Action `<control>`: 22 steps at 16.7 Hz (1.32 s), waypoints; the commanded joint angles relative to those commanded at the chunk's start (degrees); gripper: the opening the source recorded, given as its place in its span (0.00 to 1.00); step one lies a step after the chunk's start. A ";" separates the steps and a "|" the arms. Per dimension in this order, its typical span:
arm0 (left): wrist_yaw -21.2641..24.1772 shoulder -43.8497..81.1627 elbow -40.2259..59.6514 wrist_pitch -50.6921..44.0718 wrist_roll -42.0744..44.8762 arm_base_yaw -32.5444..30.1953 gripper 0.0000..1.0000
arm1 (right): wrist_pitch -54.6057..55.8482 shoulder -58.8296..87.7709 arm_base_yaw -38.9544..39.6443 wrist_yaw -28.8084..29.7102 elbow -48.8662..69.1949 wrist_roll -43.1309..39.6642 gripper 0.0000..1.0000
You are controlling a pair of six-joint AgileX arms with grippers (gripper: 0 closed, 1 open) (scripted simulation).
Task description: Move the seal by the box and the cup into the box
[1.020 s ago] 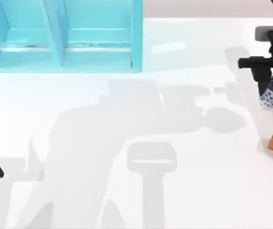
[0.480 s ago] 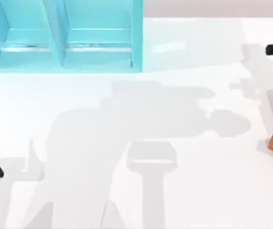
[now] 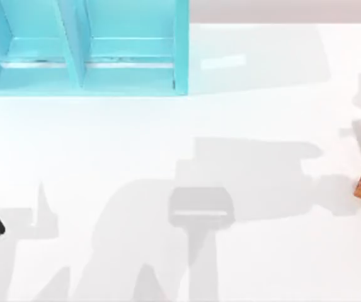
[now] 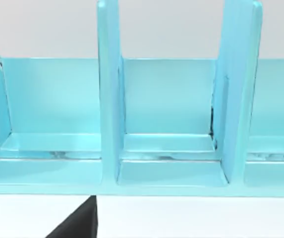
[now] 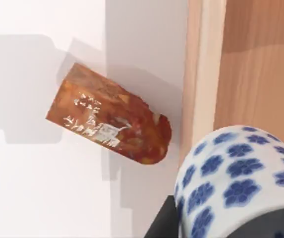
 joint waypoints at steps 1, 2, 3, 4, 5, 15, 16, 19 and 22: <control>0.00 0.00 0.00 0.00 0.00 0.00 1.00 | 0.61 -2.30 -2.37 -0.13 -2.85 -2.41 0.00; 0.00 0.00 0.00 0.00 0.00 0.00 1.00 | 1.34 -4.59 -4.97 -0.23 -5.72 -5.00 0.00; 0.00 0.00 0.00 0.00 0.00 0.00 1.00 | 2.15 -6.86 -7.72 -0.31 -8.58 -7.72 0.00; 0.00 0.00 0.00 0.00 0.00 0.00 1.00 | 3.01 -9.11 -10.56 -0.40 -11.41 -10.52 0.00; 0.00 0.00 0.00 0.00 0.00 0.00 1.00 | 3.89 -11.30 -13.46 -0.49 -14.18 -13.36 0.00; 0.00 0.00 0.00 0.00 0.00 0.00 1.00 | 9.44 -23.66 -30.79 -1.52 -29.56 -30.30 0.00; 0.00 0.00 0.00 0.00 0.00 0.00 1.00 | 9.44 -23.66 -30.79 -1.52 -29.56 -30.30 0.00; 0.00 0.00 0.00 0.00 0.00 0.00 1.00 | 9.40 -23.36 -30.53 -1.47 -29.53 -30.14 0.00; 0.00 0.00 0.00 0.00 0.00 0.00 1.00 | 12.20 -22.77 -30.37 -1.45 -31.65 -30.02 0.00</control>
